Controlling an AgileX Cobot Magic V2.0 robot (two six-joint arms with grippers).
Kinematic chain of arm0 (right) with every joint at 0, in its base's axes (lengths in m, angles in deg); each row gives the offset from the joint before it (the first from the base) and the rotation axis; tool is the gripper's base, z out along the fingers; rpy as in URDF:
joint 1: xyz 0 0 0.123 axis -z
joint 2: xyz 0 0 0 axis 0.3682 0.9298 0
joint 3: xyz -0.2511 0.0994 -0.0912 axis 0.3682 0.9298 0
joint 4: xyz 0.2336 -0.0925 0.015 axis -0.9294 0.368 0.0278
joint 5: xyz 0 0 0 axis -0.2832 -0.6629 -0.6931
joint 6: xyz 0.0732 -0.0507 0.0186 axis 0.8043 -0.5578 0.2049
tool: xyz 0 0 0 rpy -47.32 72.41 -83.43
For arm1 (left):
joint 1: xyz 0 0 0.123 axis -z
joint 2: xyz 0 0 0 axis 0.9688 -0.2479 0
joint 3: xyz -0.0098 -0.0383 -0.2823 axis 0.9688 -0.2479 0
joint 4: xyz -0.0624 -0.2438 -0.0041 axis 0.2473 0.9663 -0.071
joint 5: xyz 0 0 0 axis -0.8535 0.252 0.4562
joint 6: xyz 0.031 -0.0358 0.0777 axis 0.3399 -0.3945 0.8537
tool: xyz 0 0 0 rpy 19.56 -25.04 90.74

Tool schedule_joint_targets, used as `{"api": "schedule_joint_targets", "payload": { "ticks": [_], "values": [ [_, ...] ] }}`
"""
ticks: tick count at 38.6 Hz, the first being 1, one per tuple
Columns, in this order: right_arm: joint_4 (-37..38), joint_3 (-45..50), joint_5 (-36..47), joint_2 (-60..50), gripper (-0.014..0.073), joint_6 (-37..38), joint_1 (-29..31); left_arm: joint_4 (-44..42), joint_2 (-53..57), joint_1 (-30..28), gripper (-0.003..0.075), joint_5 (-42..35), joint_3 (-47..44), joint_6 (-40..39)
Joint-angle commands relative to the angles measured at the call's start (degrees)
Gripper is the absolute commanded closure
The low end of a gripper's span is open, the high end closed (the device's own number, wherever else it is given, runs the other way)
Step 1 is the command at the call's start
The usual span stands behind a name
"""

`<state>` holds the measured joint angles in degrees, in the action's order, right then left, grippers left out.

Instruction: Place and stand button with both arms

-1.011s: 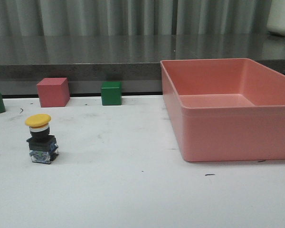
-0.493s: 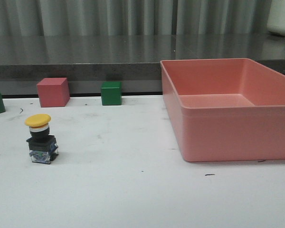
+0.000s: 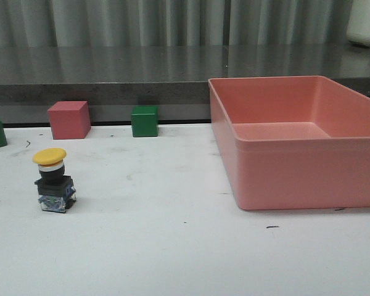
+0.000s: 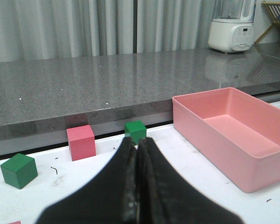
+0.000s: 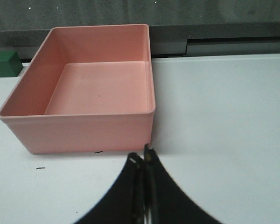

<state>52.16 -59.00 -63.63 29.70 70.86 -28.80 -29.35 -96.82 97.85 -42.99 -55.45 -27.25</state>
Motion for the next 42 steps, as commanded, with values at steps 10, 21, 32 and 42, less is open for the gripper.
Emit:
{"api": "schedule_joint_targets", "payload": {
  "ticks": [10, 21, 32, 42],
  "values": [
    [1.3, -1.2, 4.1, 0.8, 0.0657, -0.5, 0.2, 4.3, 8.6, -9.9, 0.0740, -9.3, -10.9, -0.6],
    [1.3, -1.2, 4.1, 0.8, 0.0657, -0.5, 0.2, 5.4, 8.5, -21.0, 0.0740, -11.8, -19.4, -0.6],
    [1.3, -1.2, 4.1, 0.8, 0.0657, -0.5, 0.2, 5.4, 8.6, -25.8, 0.0740, -19.7, -26.4, -0.6],
    [1.3, -1.2, 4.1, 0.8, 0.0657, -0.5, 0.2, 5.4, 8.6, -25.8, 0.0740, -19.4, -26.3, -0.6]
  ]
}}
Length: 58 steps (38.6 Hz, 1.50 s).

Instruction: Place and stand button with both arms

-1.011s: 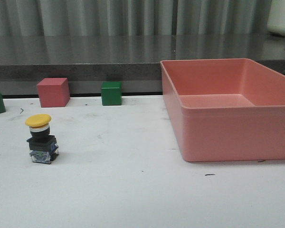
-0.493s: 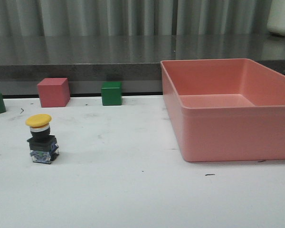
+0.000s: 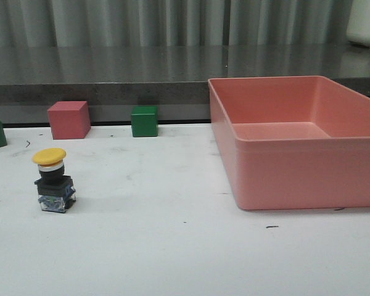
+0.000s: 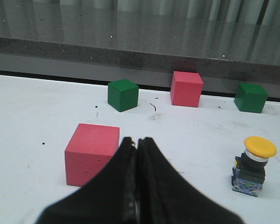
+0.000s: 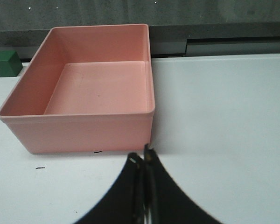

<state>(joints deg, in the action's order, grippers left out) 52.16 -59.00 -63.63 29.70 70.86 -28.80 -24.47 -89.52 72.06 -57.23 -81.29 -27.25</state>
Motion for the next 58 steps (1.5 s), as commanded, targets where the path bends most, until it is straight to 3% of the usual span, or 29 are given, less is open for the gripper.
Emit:
{"api": "schedule_joint_targets", "payload": {
  "ticks": [1, 36, 40, 48, 58],
  "values": [
    [1.3, -1.2, 4.1, 0.8, 0.0657, -0.5, 0.2, 0.5, 1.3, 0.0, 0.0740, -5.2, -0.5, -0.6],
    [2.0, -1.2, 4.2, 0.8, 0.0657, -0.5, 0.2, 0.5, 1.3, 0.0, 0.0740, -5.2, -0.5, -0.6],
    [3.0, 1.2, 10.0, 0.7, 0.0657, -0.5, 0.2, 0.5, 1.3, 0.0, 0.0741, -5.2, -0.5, -0.6],
    [0.0, 12.5, 29.3, 0.7, 0.0657, -0.6, 0.3, 0.5, 1.3, 0.0, 0.0740, -5.2, -0.5, -0.6],
    [-11.0, 23.0, 35.6, -4.1, 0.0657, -11.5, 0.9, 0.5, 1.3, 0.0, 0.0740, -5.2, -0.5, -0.6]
  ]
}}
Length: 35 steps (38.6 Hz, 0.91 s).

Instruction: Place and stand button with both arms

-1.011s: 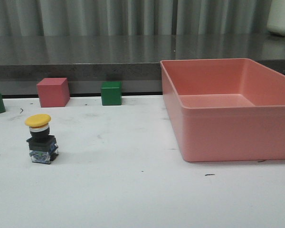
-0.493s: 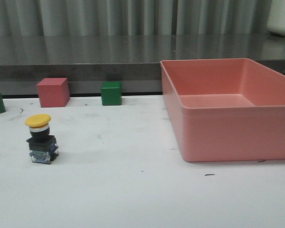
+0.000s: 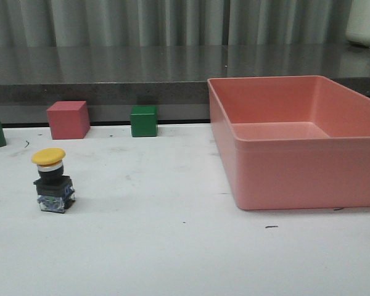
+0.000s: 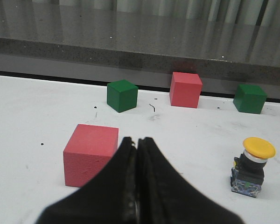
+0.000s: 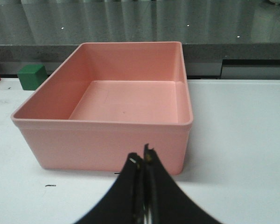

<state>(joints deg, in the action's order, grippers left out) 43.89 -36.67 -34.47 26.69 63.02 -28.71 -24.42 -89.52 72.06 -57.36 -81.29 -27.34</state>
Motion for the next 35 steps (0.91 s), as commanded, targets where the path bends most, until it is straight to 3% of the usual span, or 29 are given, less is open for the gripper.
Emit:
{"api": "schedule_joint_targets", "payload": {
  "ticks": [1, 9, 35],
  "values": [
    [-3.2, 1.4, 6.5, -1.6, 0.0657, -3.8, 1.2, 0.5, 1.3, 0.0, 0.0740, -5.0, -0.5, -0.6],
    [-4.8, 4.9, 6.5, -1.9, 0.0657, -3.8, 5.2, 0.5, 1.3, 0.0, 0.0741, -5.0, -0.5, -0.6],
    [-4.8, 4.9, 6.5, -1.9, 0.0657, -3.8, 5.2, 0.5, 1.3, 0.0, 0.0741, -5.0, -0.5, -0.6]
  ]
}}
